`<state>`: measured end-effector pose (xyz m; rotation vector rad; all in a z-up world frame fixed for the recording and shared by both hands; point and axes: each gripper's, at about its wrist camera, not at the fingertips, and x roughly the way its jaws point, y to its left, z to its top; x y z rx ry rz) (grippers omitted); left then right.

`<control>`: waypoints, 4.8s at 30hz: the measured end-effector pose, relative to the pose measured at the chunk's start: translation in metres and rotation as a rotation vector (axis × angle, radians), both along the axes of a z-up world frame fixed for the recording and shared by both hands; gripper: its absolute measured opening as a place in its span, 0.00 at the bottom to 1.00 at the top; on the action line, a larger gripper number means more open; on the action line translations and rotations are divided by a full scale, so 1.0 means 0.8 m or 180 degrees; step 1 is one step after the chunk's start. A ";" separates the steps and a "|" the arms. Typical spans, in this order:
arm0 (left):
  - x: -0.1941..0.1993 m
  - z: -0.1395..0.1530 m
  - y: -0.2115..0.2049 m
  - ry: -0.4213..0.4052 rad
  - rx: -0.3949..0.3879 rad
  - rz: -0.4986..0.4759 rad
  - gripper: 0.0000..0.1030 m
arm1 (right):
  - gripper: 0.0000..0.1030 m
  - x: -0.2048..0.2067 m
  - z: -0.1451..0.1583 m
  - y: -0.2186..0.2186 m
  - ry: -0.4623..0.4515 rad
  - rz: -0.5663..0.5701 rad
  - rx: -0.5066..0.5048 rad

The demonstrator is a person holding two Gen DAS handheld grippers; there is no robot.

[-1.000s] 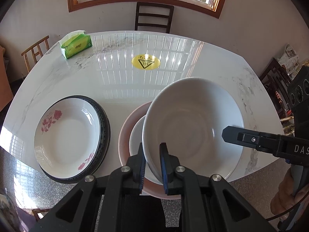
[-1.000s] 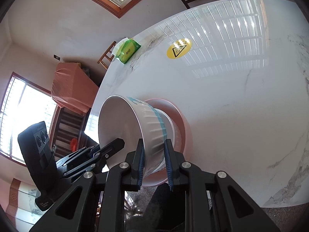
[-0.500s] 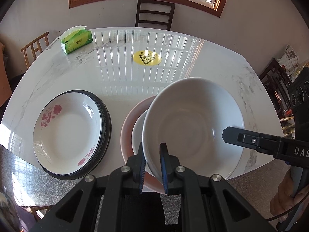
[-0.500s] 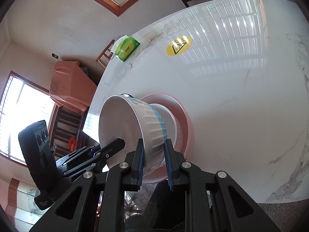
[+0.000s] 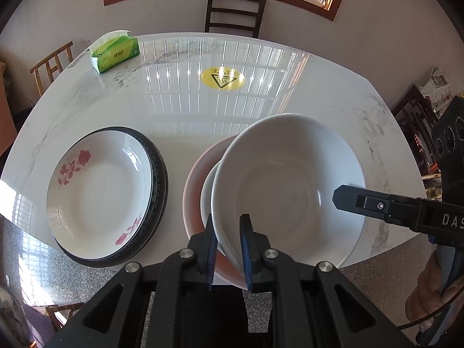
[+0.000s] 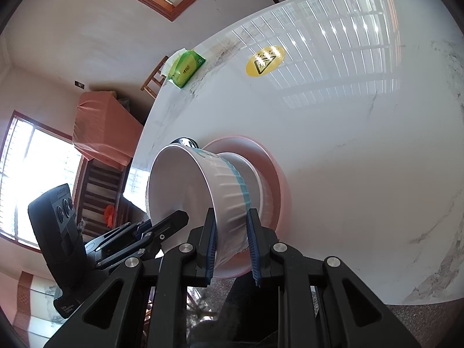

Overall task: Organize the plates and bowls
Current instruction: 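Carry the 'Dog' bowl and lower it into the 'Rabbit' bowl, then open both grippers, release the 'Dog' bowl and withdraw, then move both grippers to the rim of the pink bowl, then close both grippers on the pink bowl rim and lift the nested bowls, then carry the nested bowls with both grippers and lower them onto the plate stack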

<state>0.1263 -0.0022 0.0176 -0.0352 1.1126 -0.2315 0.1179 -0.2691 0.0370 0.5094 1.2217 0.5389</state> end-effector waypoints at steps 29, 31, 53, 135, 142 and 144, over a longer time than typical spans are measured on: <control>-0.020 0.022 0.051 -0.0480 0.0103 0.0231 0.38 | 0.25 -0.048 0.021 -0.013 -0.0796 -0.0009 -0.0673; -0.016 0.017 0.063 -0.0361 -0.0012 0.0238 0.39 | 0.25 -0.051 0.013 -0.018 -0.0756 -0.0016 -0.0692; 0.004 -0.019 0.057 0.0192 -0.0098 0.0339 0.39 | 0.25 -0.035 -0.010 -0.021 -0.0495 0.0047 -0.0733; -0.019 0.017 0.092 -0.0052 -0.0421 0.0657 0.08 | 0.18 -0.003 0.009 0.044 -0.0033 0.0510 -0.0672; -0.027 0.045 0.124 -0.0207 -0.0369 0.0827 0.08 | 0.18 0.000 0.020 0.076 -0.0064 0.0641 -0.0575; -0.026 0.050 0.134 -0.0234 -0.0343 0.0873 0.08 | 0.18 0.001 0.022 0.086 -0.0077 0.0677 -0.0553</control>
